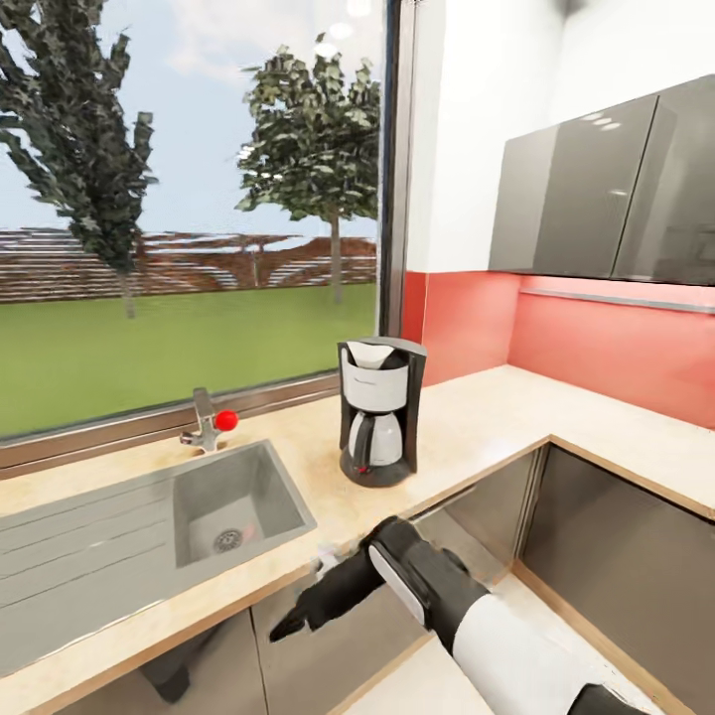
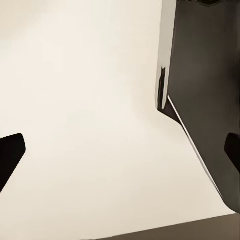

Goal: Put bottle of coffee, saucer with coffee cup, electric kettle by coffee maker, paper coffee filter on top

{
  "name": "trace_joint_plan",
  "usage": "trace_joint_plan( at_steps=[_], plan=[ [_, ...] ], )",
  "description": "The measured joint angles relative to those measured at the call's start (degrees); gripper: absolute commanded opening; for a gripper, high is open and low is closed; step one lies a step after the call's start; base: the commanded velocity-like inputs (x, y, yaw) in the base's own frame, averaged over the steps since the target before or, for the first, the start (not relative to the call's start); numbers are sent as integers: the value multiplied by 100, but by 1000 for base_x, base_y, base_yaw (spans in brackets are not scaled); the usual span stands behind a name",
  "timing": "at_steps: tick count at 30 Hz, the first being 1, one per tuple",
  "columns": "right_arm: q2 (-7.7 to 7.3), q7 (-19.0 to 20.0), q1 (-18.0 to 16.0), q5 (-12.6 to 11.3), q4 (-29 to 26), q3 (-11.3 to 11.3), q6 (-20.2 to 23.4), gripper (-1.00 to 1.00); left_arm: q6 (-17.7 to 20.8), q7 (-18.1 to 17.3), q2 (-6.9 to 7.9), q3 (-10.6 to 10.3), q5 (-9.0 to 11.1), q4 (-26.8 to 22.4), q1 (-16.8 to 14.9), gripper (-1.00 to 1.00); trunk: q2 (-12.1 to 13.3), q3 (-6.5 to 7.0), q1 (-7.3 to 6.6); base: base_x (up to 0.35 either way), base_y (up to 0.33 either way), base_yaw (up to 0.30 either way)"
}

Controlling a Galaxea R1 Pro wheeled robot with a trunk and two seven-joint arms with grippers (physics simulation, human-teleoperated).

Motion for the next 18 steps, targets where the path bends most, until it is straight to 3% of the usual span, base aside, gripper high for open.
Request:
trace_joint_plan(
  at_steps=[1, 4, 6, 10, 14, 17, 18],
  plan=[
    [0, 1, 217, 4, 1, 411, 1, 100, 0, 0, -1, -1, 0, 0, 0, 100, 0, 4, 0, 0, 0, -275],
    [0, -8, 692, 4, 17, 1085, -4, 100, 0, -2, -13, -7, -4, 0, 0, 100, 0, 17, 0, 0, 0, -275],
    [0, -17, 992, 8, 27, 1307, -6, 100, 0, -1, -18, -12, -5, 0, 0, 100, 0, 26, 0, 0, 0, -275],
    [-36, -33, 1464, 29, 36, 1542, -87, 100, 2, 0, -36, -12, -8, -4, 1, 100, 0, 45, 0, 0, 0, -275],
    [-372, -112, 1567, 101, 333, 1594, -651, 100, 1, -2, -47, -3, -9, -19, 1, 100, 1, 62, 0, 0, 0, -218],
    [-532, -619, 1579, 97, 915, 1577, -1337, 100, 0, -1, -48, 2, -2, -29, 1, 100, 1, 67, 1, 0, 0, -53],
    [-565, -1072, 1582, 108, 1290, 1570, -1701, 100, -1, 0, -52, 8, -1, -33, 1, 100, 1, 67, 1, 0, 0, -14]
  ],
)
